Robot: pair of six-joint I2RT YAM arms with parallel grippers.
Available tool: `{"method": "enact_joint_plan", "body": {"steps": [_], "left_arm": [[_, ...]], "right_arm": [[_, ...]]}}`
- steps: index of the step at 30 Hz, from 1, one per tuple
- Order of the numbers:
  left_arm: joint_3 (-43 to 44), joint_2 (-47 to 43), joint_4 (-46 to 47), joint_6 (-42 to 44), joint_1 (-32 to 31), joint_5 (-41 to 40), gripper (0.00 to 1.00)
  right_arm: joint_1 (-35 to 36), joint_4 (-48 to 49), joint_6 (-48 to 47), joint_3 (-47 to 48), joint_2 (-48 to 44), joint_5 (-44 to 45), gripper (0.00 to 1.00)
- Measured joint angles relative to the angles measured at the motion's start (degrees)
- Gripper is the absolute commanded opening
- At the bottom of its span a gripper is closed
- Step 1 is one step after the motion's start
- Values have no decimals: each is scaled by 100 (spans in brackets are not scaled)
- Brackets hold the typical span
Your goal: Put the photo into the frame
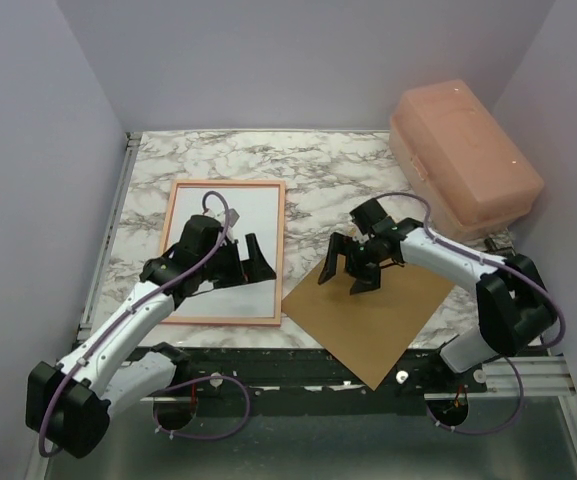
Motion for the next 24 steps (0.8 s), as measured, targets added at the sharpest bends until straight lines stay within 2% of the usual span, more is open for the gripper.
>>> {"method": "enact_joint_plan", "body": {"steps": [11, 18, 24], "left_arm": [[990, 1823, 374, 28, -1231, -26, 98], [1663, 3112, 452, 240, -1491, -37, 98], [2463, 4352, 352, 507, -1628, -229, 97]], "right_arm": [[-964, -1137, 365, -861, -1956, 905, 100], [-1467, -1908, 752, -986, -2769, 1582, 100], [-1895, -2229, 966, -1311, -2957, 1991, 100]]}}
